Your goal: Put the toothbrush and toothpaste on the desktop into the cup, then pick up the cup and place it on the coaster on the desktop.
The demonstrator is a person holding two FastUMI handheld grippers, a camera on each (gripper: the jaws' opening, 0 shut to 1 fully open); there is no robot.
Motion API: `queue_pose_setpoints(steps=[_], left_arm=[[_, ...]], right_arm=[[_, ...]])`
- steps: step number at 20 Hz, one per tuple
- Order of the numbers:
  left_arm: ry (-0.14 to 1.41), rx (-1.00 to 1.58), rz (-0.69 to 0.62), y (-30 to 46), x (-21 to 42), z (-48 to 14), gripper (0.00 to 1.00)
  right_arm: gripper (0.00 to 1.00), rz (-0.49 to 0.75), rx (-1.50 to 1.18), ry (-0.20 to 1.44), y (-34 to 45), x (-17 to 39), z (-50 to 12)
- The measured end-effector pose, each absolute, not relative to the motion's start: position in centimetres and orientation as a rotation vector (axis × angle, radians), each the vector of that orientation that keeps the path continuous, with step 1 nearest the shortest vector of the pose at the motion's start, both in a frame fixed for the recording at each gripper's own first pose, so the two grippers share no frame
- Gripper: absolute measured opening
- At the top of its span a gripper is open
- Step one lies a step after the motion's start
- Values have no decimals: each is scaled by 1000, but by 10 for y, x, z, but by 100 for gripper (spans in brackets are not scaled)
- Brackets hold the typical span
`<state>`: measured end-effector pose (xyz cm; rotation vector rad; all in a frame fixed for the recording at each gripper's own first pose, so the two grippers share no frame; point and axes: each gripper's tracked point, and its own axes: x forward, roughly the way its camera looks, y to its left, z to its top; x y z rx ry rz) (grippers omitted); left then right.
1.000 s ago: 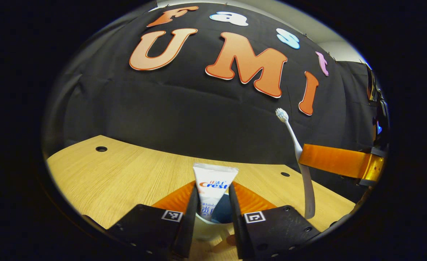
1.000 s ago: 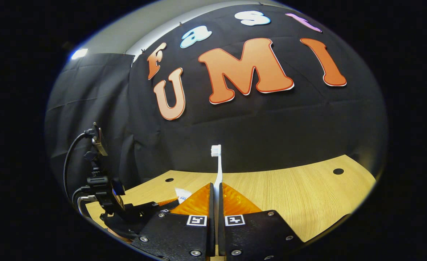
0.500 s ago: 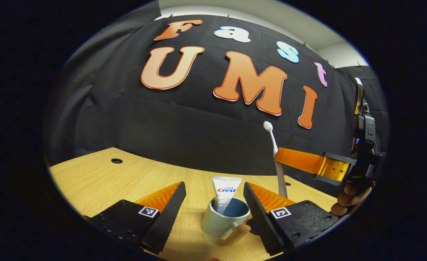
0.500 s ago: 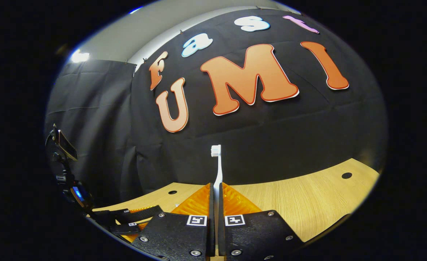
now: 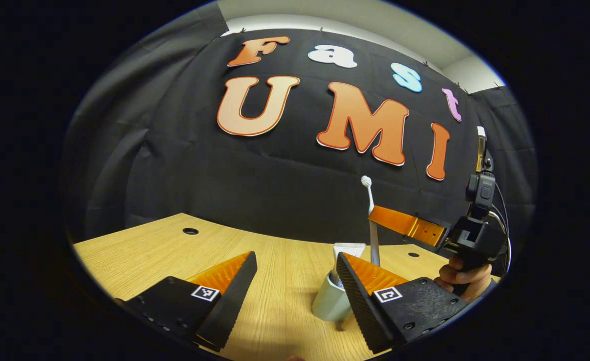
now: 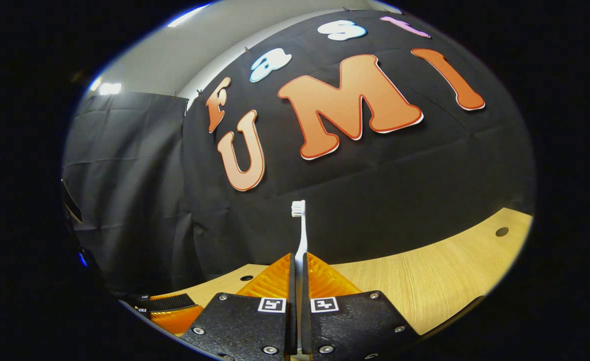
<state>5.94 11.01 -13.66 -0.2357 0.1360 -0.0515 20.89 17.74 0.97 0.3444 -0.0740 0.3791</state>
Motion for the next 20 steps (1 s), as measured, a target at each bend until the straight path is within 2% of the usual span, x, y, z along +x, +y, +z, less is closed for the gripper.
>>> queue_pose_setpoints(steps=[8,17,20], left_arm=[[184,-261,-24,122,51,-156,96],[225,-267,-48,102,41,-160,96],[232,-256,-52,95,36,-159,96]], right_arm=[[4,373,310,-28,189,220,-23],[6,352,299,-28,172,202,-24],[4,349,314,-16,170,199,-25]])
